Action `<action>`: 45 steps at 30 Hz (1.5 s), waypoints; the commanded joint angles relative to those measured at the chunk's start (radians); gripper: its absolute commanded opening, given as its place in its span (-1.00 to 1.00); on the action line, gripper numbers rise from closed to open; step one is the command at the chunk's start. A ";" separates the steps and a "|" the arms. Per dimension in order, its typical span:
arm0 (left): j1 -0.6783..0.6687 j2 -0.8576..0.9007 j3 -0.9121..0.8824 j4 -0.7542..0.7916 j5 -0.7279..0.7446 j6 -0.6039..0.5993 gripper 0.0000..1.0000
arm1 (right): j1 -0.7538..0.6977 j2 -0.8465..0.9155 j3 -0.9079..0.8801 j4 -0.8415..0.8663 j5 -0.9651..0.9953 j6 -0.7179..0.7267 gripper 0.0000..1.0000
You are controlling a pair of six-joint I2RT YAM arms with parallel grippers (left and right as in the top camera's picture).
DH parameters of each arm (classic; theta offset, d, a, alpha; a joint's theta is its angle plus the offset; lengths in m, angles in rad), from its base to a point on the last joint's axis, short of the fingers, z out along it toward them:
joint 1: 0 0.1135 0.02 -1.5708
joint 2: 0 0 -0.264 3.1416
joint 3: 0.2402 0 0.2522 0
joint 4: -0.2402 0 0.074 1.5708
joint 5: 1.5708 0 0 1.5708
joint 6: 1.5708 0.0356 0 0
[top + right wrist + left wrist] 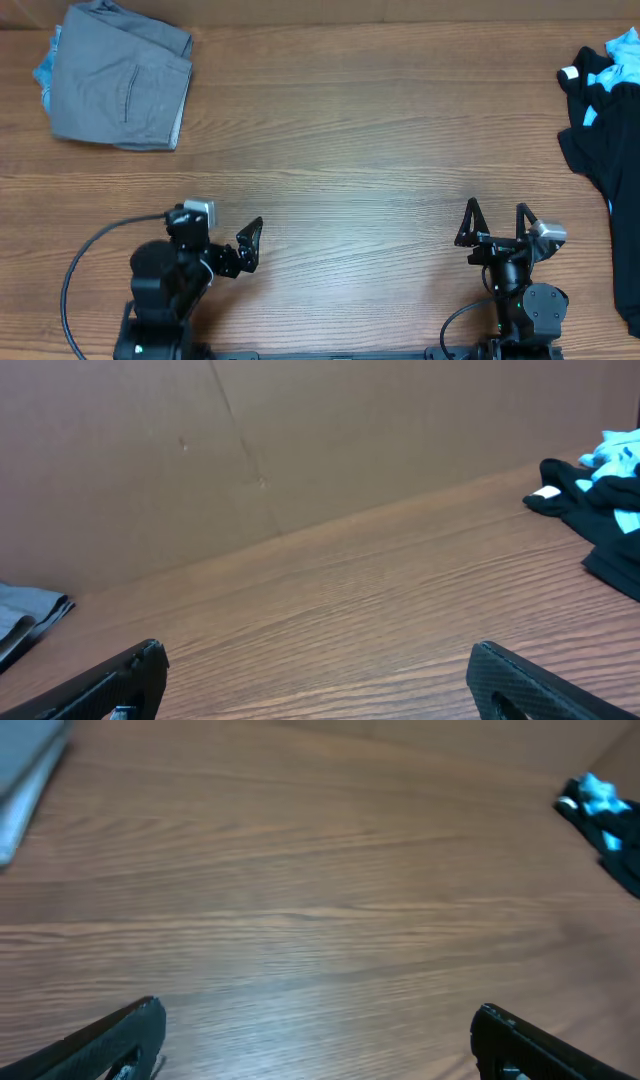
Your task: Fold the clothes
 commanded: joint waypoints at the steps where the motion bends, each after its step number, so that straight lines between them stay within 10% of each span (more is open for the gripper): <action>1: -0.002 -0.041 -0.049 0.061 -0.064 -0.024 1.00 | -0.003 -0.012 -0.006 0.007 0.012 -0.004 1.00; 20: 0.000 -0.395 -0.339 0.359 -0.174 -0.024 1.00 | -0.003 -0.012 -0.006 0.007 0.012 -0.004 1.00; 45: 0.090 -0.455 -0.336 0.262 -0.315 0.213 1.00 | -0.003 -0.012 -0.006 0.007 0.012 -0.004 1.00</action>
